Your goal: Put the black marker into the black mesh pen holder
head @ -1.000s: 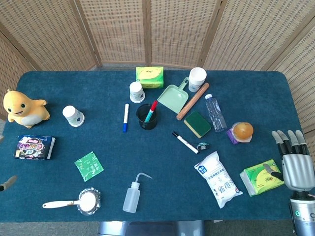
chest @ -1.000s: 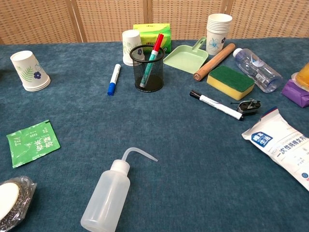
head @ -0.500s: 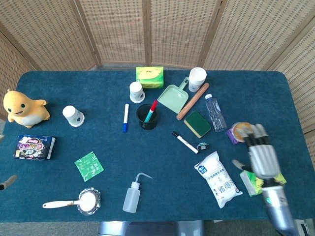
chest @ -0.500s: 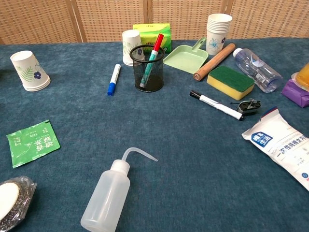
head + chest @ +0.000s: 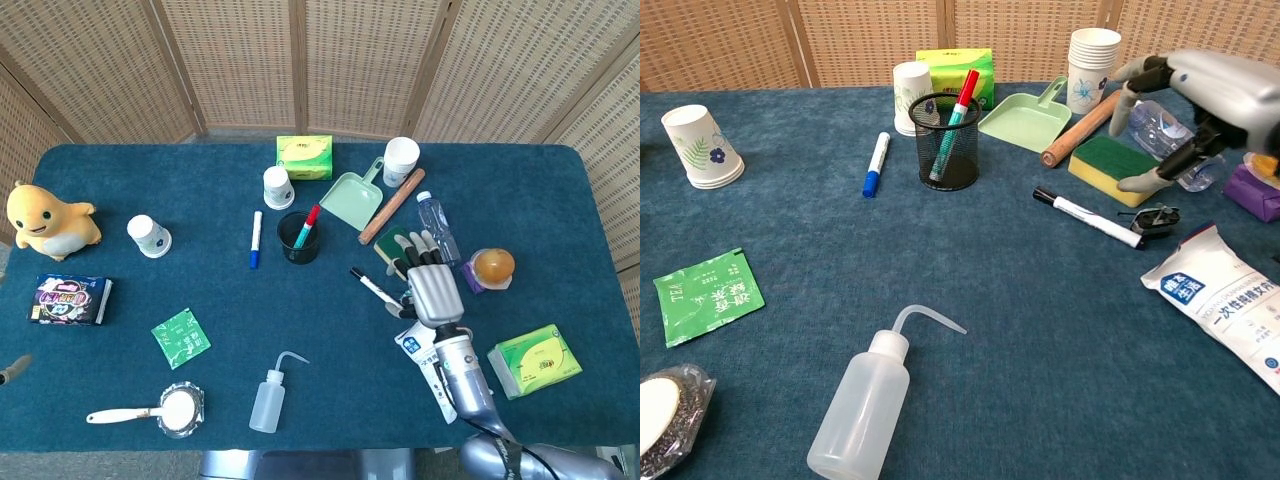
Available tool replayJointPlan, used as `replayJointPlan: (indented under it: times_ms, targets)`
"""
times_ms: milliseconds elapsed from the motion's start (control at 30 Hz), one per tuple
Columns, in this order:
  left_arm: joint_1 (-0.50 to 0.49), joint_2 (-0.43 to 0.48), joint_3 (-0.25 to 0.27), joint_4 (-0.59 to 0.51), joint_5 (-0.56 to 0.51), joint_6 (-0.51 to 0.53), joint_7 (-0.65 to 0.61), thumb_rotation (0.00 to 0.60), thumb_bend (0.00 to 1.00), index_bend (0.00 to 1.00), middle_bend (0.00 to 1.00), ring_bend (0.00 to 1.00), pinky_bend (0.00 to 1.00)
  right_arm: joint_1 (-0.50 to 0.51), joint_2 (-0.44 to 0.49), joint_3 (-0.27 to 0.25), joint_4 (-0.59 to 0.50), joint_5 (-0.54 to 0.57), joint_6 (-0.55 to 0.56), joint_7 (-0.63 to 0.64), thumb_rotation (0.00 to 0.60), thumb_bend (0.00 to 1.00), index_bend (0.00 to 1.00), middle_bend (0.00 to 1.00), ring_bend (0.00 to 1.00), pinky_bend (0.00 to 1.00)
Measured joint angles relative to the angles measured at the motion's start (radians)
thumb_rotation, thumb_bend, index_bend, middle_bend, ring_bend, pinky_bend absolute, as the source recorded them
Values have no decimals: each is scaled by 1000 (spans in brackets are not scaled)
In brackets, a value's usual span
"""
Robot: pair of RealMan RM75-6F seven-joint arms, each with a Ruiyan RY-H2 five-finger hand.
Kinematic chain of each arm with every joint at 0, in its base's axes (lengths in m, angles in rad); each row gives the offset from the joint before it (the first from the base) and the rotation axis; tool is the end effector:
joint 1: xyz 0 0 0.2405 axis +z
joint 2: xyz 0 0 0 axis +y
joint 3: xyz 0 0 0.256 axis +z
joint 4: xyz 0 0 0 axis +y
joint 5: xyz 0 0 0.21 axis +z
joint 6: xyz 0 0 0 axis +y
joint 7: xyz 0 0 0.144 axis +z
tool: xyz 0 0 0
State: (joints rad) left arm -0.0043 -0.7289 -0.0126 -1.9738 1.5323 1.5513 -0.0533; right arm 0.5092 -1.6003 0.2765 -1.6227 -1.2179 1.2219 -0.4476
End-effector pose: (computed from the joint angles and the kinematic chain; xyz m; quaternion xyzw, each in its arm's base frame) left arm -0.2640 0.1475 0.2424 -0.5785 -0.4023 -0.3878 0.5943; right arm -0.1525 -0.3068 0.0153 0.6369 -0.3883 0.4522 0.4889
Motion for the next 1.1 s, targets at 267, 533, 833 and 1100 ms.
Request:
replayJointPlan:
  times_ms: [267,533,833,1100]
  targets:
    - [2,8,2,5,3,0,-19,600,47,49,0,0,0,46,-87,23,65,79,-15,-26,600,221,446,0,0,0]
    - [1,7,3,4,4,-2,-12,600,46,48,0,0,0,65,-128,19,114,117,-23,-27,600,263,442,0,0,0]
    - [-2,8,4,1,3,-9,-11,600,47,48,0,0,0,90,-197,27,161,181,-10,-88,600,263,443,0,0,0]
    - [1,16,3,10,2,-2,-37,600,46,48,0,0,0,113,-247,48,208,258,-11,-130,600,277,443,0,0,0]
